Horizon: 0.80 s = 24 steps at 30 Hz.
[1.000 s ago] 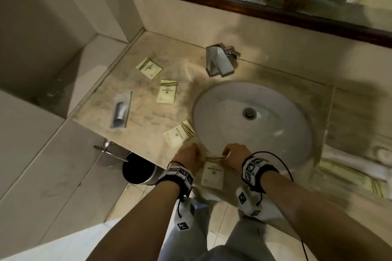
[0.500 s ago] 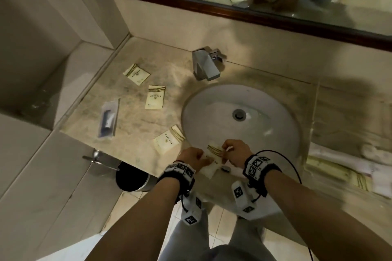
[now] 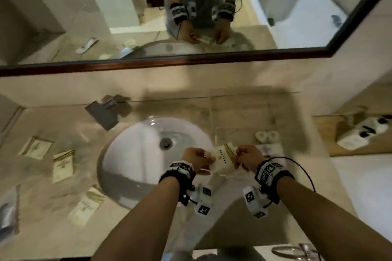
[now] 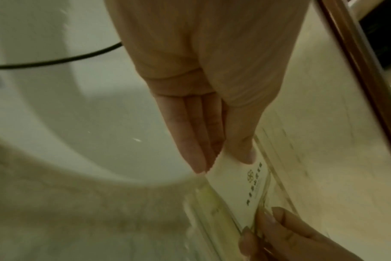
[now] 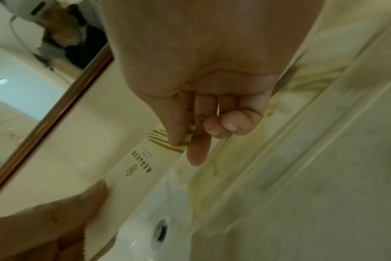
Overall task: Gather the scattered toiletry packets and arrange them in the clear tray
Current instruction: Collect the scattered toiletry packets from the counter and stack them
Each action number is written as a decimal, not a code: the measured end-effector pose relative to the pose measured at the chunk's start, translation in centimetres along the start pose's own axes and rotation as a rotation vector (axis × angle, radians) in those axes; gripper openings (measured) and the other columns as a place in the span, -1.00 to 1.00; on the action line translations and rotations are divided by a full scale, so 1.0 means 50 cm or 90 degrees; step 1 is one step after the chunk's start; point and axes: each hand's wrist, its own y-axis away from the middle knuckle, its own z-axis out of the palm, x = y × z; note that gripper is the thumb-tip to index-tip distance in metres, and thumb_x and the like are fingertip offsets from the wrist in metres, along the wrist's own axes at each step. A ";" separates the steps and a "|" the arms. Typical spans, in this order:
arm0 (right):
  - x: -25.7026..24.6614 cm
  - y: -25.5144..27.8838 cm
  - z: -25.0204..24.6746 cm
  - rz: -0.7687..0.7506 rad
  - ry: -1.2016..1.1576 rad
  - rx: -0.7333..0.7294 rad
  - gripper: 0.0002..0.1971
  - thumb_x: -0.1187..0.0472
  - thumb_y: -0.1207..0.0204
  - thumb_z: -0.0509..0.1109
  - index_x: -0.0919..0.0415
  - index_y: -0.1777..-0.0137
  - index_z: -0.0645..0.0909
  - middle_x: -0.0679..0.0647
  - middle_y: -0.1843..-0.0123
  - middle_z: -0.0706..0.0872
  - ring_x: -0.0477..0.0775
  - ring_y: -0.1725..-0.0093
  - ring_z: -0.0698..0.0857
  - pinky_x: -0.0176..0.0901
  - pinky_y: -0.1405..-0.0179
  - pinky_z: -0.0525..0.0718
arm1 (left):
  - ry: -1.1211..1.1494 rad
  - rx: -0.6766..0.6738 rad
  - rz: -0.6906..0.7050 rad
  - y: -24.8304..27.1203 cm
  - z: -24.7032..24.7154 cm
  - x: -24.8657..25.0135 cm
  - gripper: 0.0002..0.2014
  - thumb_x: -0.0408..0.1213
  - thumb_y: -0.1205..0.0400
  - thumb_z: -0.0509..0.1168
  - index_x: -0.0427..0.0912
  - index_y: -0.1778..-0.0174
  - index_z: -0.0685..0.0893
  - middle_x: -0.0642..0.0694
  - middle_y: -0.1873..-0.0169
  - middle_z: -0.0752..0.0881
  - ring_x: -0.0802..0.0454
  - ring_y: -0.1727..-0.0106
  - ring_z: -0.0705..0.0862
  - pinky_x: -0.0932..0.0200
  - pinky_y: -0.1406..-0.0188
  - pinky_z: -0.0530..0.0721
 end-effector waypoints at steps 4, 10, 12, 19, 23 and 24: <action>0.049 -0.018 -0.102 0.042 -0.019 0.070 -0.68 0.26 -0.48 0.49 0.13 0.51 0.62 0.07 0.51 0.75 0.05 0.52 0.61 -0.13 0.49 0.63 | -0.075 0.033 0.007 -0.047 0.103 0.056 -0.73 -0.37 -0.49 0.52 -0.34 -0.08 0.73 -0.20 0.25 0.79 -0.03 0.36 0.76 0.08 0.34 0.82; 0.037 -0.057 -0.166 0.067 -0.001 0.098 -0.66 0.18 -0.46 0.50 0.16 0.55 0.60 0.06 0.51 0.66 0.05 0.44 0.61 -0.21 0.46 0.55 | -0.269 0.168 0.049 -0.095 0.161 0.098 -0.76 -0.07 -0.51 0.47 -0.19 0.13 0.85 -0.09 0.23 0.86 -0.05 0.16 0.82 0.13 0.06 0.80; 0.026 -0.076 -0.164 0.077 0.001 0.088 -0.65 0.20 -0.46 0.44 0.22 0.56 0.63 0.09 0.54 0.70 0.07 0.47 0.64 -0.14 0.41 0.67 | -0.350 0.205 0.051 -0.102 0.158 0.111 -0.76 -0.09 -0.58 0.40 -0.18 0.05 0.83 -0.14 0.13 0.84 -0.11 0.04 0.79 0.23 0.08 0.68; -0.024 -0.127 -0.135 0.076 0.035 0.031 -0.68 0.25 -0.42 0.37 0.32 0.53 0.71 0.23 0.45 0.81 0.23 0.44 0.77 0.10 0.32 0.82 | -0.563 0.293 0.063 -0.141 0.145 0.129 -0.78 -0.12 -0.59 0.26 -0.06 0.08 0.81 -0.15 0.07 0.80 -0.19 0.03 0.75 0.08 0.05 0.70; -0.025 -0.143 -0.127 0.076 0.088 0.033 -0.69 0.29 -0.42 0.30 0.37 0.44 0.78 0.18 0.50 0.80 0.15 0.49 0.77 -0.10 0.45 0.80 | -0.609 0.329 0.073 -0.166 0.146 0.127 -0.76 -0.10 -0.58 0.25 -0.04 0.03 0.81 -0.11 0.03 0.79 -0.19 0.00 0.75 0.10 0.09 0.66; -0.025 -0.144 -0.126 0.073 0.108 0.034 -0.70 0.29 -0.41 0.30 0.37 0.43 0.78 0.18 0.49 0.80 0.11 0.53 0.73 -0.17 0.49 0.75 | -0.616 0.336 0.076 -0.170 0.147 0.124 -0.76 -0.08 -0.58 0.25 -0.04 0.03 0.81 -0.10 0.02 0.78 -0.19 0.00 0.75 0.10 0.09 0.65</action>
